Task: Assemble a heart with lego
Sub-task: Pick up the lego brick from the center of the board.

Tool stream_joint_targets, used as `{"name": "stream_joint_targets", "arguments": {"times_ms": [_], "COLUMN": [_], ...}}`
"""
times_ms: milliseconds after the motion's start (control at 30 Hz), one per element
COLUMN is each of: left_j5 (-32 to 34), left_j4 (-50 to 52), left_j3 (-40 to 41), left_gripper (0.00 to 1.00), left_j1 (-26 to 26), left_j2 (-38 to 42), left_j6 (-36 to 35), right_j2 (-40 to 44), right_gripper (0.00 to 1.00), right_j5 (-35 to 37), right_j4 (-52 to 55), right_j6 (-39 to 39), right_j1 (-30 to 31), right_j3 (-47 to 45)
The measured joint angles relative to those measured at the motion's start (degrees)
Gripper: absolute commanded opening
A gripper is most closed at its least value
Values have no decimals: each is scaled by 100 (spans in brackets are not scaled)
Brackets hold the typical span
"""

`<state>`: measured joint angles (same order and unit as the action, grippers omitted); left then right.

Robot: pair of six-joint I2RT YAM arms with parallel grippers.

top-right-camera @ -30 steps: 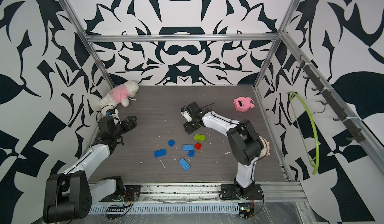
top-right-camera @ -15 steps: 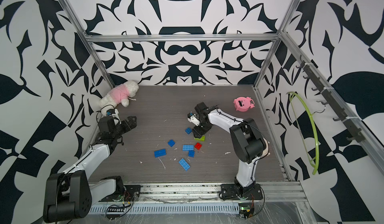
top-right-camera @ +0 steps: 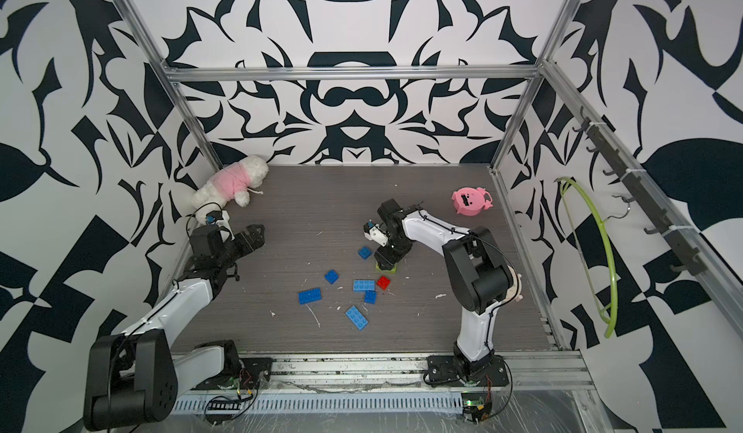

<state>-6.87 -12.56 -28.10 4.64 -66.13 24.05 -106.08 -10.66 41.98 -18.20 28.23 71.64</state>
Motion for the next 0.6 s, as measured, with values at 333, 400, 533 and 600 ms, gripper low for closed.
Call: {"name": "stream_joint_targets", "arguments": {"times_ms": [333,400,533,600], "left_j5": [0,0,0,0], "left_j4": [0,0,0,0], "left_j3": [0,0,0,0], "left_gripper": [99,99,99,99], "left_j1": [0,0,0,0], "left_j2": [0,0,0,0], "left_j6": [0,0,0,0], "right_j2": [-101,-101,-103,-111], "right_gripper": [44,42,44,45], "right_j5": [-15,-28,-24,-13], "right_j4": [-31,-42,-70,-74], "right_j6": [2,9,24,46], "right_j1": [2,2,2,2], "right_j3": [0,0,0,0]}}
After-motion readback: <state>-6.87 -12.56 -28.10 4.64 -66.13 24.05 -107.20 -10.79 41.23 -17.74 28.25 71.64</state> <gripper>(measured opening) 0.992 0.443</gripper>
